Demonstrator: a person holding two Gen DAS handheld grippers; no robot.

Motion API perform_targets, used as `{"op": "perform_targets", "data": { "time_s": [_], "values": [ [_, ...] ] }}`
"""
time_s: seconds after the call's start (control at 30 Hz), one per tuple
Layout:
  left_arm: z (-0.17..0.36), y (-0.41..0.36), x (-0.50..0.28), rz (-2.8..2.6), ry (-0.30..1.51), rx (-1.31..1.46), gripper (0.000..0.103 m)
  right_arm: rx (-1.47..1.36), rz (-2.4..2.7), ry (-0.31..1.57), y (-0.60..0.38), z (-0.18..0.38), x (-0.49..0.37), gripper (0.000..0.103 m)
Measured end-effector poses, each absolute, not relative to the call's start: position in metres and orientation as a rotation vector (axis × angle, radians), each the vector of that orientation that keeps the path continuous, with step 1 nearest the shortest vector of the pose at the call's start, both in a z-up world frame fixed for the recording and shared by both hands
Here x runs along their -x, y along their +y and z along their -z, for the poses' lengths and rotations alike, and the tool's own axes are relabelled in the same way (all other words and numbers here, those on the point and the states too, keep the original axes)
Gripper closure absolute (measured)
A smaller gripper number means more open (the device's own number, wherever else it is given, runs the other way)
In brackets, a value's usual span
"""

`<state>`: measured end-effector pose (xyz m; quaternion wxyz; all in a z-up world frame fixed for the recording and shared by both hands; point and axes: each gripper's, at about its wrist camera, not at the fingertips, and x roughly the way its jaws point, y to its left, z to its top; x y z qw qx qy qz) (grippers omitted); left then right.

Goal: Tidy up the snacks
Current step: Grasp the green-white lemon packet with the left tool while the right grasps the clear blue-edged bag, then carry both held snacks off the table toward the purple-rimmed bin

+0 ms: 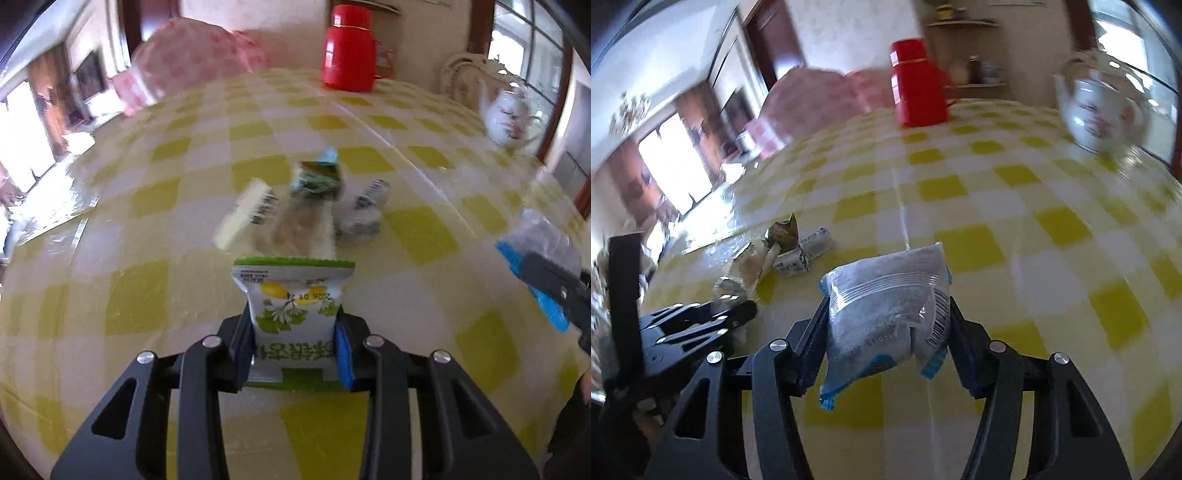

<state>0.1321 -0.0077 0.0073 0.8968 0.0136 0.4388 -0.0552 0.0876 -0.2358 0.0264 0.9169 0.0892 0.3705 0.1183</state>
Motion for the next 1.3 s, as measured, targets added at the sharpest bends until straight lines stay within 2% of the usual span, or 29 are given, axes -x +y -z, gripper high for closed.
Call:
{"op": "perform_targets", "data": {
  "time_s": [0.2, 0.57, 1.3],
  "values": [
    [-0.032, 0.001, -0.112, 0.195, 0.827, 0.080, 0.067, -0.294, -0.182, 0.705, -0.250, -0.033, -0.023, 0.045],
    [-0.043, 0.014, -0.055, 0.197, 0.725, 0.199, 0.066, -0.324, -0.199, 0.706, -0.236, -0.028, 0.002, 0.045],
    [-0.052, -0.014, 0.033, 0.136, 0.594, 0.047, 0.066, -0.331, -0.241, 0.666, -0.219, -0.027, 0.053, 0.045]
  ]
}}
